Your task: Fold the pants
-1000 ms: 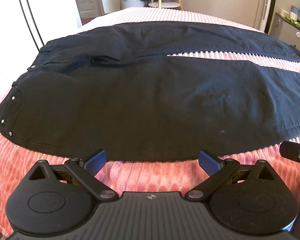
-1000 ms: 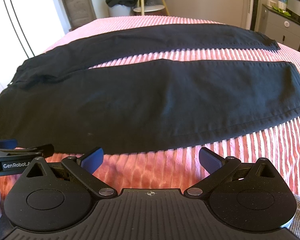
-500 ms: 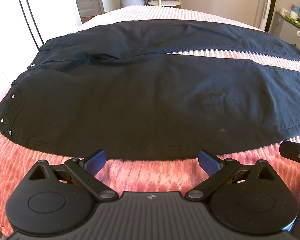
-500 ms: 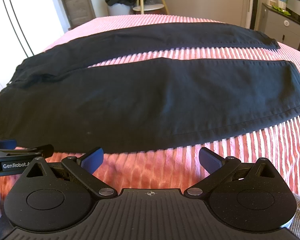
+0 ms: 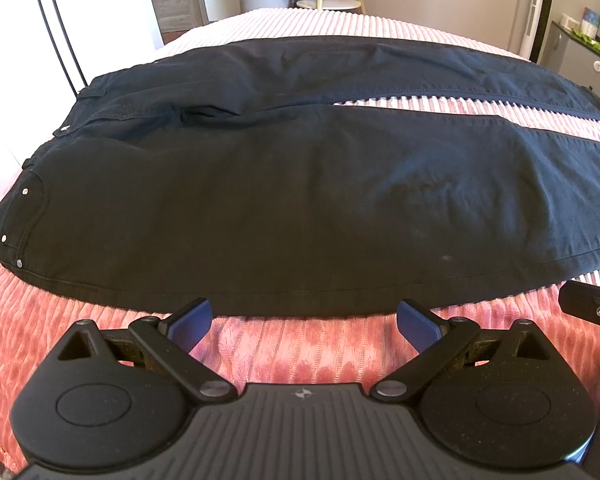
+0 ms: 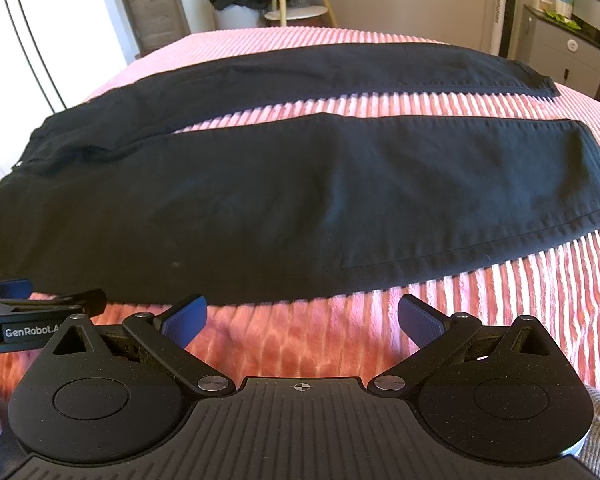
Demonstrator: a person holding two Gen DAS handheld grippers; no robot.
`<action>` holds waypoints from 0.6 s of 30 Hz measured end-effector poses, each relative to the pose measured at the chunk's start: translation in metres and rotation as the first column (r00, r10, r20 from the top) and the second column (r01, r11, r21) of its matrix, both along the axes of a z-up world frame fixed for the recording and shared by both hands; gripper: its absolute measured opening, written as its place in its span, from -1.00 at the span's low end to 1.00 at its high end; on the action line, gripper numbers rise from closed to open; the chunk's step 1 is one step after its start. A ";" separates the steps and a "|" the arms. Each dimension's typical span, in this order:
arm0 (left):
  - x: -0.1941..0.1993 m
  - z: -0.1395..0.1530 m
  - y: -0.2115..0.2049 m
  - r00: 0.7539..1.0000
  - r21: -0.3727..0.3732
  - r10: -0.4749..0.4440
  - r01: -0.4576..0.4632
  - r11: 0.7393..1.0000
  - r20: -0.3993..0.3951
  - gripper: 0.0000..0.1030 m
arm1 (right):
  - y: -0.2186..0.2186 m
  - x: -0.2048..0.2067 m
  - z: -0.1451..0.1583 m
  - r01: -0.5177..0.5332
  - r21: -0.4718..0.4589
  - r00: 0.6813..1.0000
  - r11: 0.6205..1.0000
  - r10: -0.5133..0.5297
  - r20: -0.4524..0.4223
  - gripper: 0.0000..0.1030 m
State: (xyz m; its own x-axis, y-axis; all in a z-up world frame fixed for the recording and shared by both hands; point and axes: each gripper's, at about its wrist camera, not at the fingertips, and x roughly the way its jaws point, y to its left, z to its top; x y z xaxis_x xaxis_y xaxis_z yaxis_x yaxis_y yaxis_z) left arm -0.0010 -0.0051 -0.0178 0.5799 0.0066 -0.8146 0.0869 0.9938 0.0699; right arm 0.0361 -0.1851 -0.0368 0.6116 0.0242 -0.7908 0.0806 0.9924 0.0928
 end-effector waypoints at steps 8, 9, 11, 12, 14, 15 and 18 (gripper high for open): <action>0.001 0.000 0.000 1.000 0.001 -0.001 0.001 1.000 -0.006 0.92 | 0.000 0.000 0.000 -0.001 0.001 1.000 1.000 0.001 -0.001 1.00; 0.000 0.001 0.000 1.000 0.001 -0.002 0.002 1.000 -0.005 0.92 | 0.000 0.000 0.000 0.000 0.001 1.000 1.000 0.000 -0.001 1.00; 0.000 0.001 0.000 1.000 0.002 -0.005 0.005 1.000 -0.005 0.92 | 0.000 -0.001 0.000 -0.001 0.002 1.000 1.000 0.001 -0.001 1.00; -0.001 0.001 0.000 1.000 0.003 -0.005 0.005 1.000 -0.007 0.92 | 0.000 -0.001 0.000 0.000 0.002 1.000 1.000 0.000 -0.001 1.00; 0.000 0.001 -0.001 1.000 0.003 -0.005 0.005 1.000 -0.012 0.92 | 0.000 -0.001 -0.001 0.001 0.004 1.000 1.000 -0.001 -0.004 1.00; 0.000 0.001 -0.001 1.000 0.002 -0.005 0.005 1.000 -0.014 0.92 | 0.000 -0.001 -0.001 0.001 0.006 1.000 1.000 -0.001 -0.006 1.00; 0.002 0.002 -0.001 1.000 0.002 -0.006 0.006 1.000 -0.020 0.92 | 0.000 0.001 -0.001 0.003 0.007 1.000 1.000 -0.003 -0.011 1.00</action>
